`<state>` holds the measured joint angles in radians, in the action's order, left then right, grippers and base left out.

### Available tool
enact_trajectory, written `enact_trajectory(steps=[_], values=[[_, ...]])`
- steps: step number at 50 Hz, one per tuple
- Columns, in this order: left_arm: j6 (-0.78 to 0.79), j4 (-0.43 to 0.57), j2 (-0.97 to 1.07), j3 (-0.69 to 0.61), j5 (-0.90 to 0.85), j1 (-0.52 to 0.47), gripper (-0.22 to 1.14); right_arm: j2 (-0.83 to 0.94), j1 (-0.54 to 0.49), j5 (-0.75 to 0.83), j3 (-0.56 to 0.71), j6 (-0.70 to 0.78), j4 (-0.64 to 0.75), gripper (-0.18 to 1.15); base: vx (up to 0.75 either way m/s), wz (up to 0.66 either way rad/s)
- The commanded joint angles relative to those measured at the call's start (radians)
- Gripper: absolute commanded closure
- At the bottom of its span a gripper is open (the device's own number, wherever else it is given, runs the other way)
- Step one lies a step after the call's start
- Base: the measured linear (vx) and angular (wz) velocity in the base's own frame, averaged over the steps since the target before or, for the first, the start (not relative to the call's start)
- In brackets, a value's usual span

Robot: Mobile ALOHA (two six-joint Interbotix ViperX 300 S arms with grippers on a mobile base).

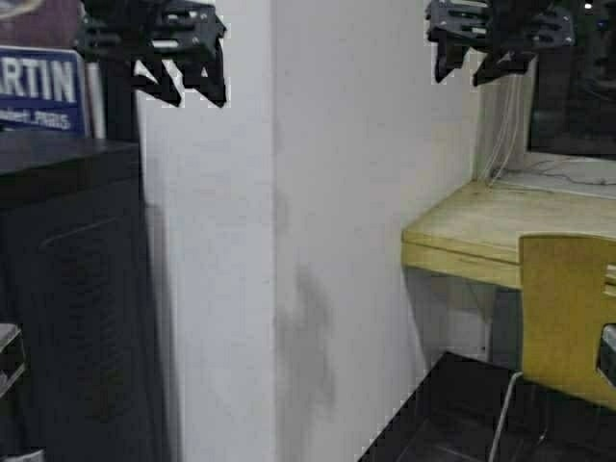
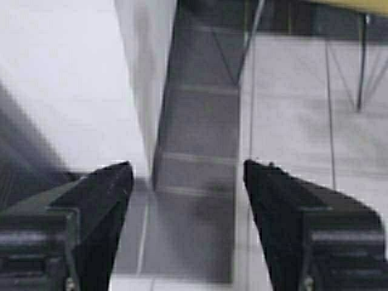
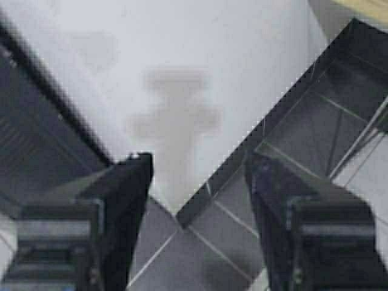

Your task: Push the chairs under the table

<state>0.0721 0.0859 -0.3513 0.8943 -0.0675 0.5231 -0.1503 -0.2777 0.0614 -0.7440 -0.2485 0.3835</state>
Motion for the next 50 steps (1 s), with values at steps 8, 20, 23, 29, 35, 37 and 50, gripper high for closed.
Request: enact_trajectory(steps=[8,20,23,29,35,37,50], values=[[-0.003,-0.069,-0.035,0.023,-0.038,-0.008,0.02,0.021,-0.006,-0.006,0.034,0.000,-0.003,0.13,-0.34,0.16],[-0.002,-0.075,-0.025,0.006,-0.006,-0.011,0.02,0.025,-0.006,-0.018,0.026,0.000,-0.003,0.13,-0.37,0.25],[0.000,-0.075,-0.014,-0.002,-0.003,-0.011,0.02,0.029,-0.006,-0.020,0.025,0.002,-0.003,0.13,-0.34,0.27],[0.000,-0.075,0.031,-0.018,0.005,-0.017,0.02,0.029,-0.006,-0.025,0.029,0.002,-0.003,0.13,-0.35,0.29],[-0.003,-0.072,0.037,-0.032,0.000,-0.017,0.02,0.028,-0.011,-0.029,0.025,0.002,-0.003,0.13,-0.39,0.27],[-0.003,-0.072,0.032,-0.032,-0.002,-0.015,0.02,0.028,-0.009,-0.032,0.025,0.002,-0.003,0.13,-0.39,0.20],[-0.006,-0.069,0.014,-0.034,-0.003,-0.015,0.02,0.029,-0.015,-0.060,0.048,-0.003,-0.003,0.13,-0.36,0.01]])
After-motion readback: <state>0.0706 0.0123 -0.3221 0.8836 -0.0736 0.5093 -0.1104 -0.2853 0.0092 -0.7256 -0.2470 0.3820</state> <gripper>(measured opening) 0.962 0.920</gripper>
